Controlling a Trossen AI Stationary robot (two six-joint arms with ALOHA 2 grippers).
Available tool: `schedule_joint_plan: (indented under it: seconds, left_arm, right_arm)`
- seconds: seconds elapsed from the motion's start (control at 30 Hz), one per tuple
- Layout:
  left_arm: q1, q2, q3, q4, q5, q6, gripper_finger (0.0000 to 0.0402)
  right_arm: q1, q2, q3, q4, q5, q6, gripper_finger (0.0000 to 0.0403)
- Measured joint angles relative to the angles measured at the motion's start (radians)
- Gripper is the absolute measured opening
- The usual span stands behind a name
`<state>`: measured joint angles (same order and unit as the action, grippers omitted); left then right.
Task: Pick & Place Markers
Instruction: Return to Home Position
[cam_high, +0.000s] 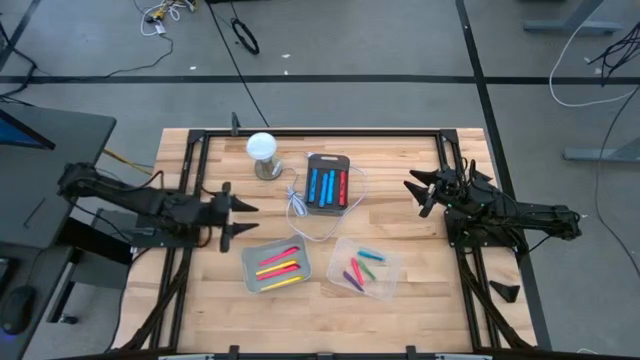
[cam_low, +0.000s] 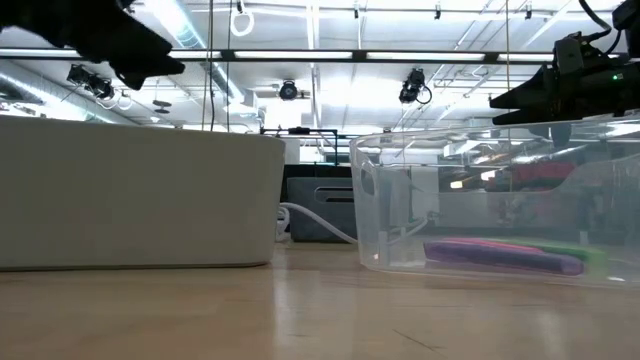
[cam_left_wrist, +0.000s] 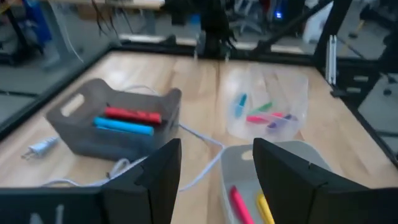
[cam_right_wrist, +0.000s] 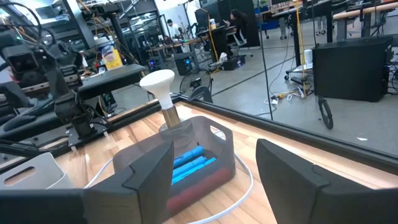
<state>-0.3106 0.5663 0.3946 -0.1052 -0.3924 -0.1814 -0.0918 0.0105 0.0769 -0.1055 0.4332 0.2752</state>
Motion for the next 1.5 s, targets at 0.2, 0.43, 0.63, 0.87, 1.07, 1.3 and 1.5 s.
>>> schedule_joint_plan:
  seconds: [0.2, 0.43, 0.63, 0.87, 1.07, 1.3, 1.5]
  left_arm:
    - [0.019, -0.173, -0.106, 0.061, -0.018, 0.037, 0.0206]
    - [0.06, -0.333, -0.206, 0.093, -0.045, 0.02, 0.0206]
    - [0.083, -0.447, -0.256, 0.098, -0.033, 0.021, 0.0206]
    - [0.113, -0.563, -0.291, 0.096, -0.035, 0.02, 0.0206]
    - [0.125, -0.567, -0.327, 0.102, -0.039, 0.019, 0.0206]
    - [0.125, -0.566, -0.367, 0.133, -0.037, 0.01, 0.0206]
    - [0.125, -0.566, -0.367, 0.128, -0.012, 0.018, 0.0206]
  right_arm:
    - [0.0, 0.0, 0.0, 0.0, 0.0, 0.0, 0.0231]
    - [0.0, 0.0, 0.0, 0.0, 0.0, 0.0, 0.0231]
    - [0.0, 0.0, 0.0, 0.0, 0.0, 0.0, 0.0231]
    - [0.0, 0.0, 0.0, 0.0, 0.0, 0.0, 0.0231]
    - [0.0, 0.0, 0.0, 0.0, 0.0, 0.0, 0.0231]
    - [0.0, 0.0, 0.0, 0.0, 0.0, 0.0, 0.0231]
    - [0.0, 0.0, 0.0, 0.0, 0.0, 0.0, 0.0231]
